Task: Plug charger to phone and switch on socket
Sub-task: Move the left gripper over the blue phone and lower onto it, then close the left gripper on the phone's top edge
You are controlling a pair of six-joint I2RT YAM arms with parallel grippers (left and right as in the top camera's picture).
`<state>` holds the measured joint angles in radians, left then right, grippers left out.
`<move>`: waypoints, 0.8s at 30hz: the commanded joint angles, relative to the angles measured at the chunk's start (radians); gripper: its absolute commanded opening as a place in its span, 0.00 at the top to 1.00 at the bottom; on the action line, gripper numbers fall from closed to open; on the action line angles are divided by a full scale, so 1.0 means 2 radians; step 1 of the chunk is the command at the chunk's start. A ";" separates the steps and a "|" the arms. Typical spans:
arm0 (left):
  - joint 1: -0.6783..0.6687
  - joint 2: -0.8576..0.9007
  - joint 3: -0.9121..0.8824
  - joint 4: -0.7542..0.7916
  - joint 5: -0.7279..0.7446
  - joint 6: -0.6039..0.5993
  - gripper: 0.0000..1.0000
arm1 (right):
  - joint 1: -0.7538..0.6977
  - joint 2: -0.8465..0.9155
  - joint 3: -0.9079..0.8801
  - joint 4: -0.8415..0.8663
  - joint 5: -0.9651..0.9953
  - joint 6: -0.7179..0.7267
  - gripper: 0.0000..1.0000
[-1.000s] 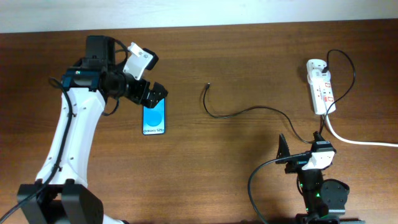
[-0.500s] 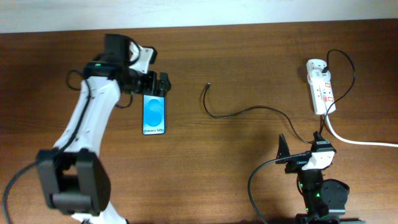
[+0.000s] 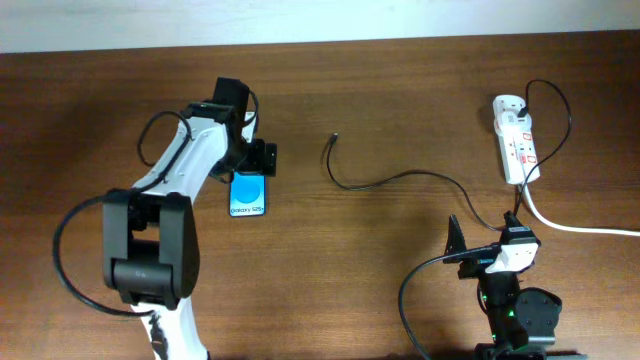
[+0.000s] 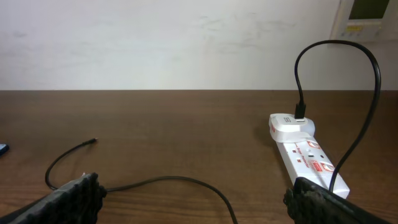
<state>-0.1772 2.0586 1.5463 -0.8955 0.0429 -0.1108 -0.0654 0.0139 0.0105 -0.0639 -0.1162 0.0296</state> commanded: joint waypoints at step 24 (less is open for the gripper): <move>0.002 0.049 0.003 0.010 -0.009 0.030 0.01 | 0.002 -0.004 -0.002 -0.003 0.002 0.002 0.02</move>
<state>-0.1776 2.1269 1.5463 -0.8806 0.0326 -0.0711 -0.0654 0.0139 0.0105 -0.0639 -0.1162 0.0296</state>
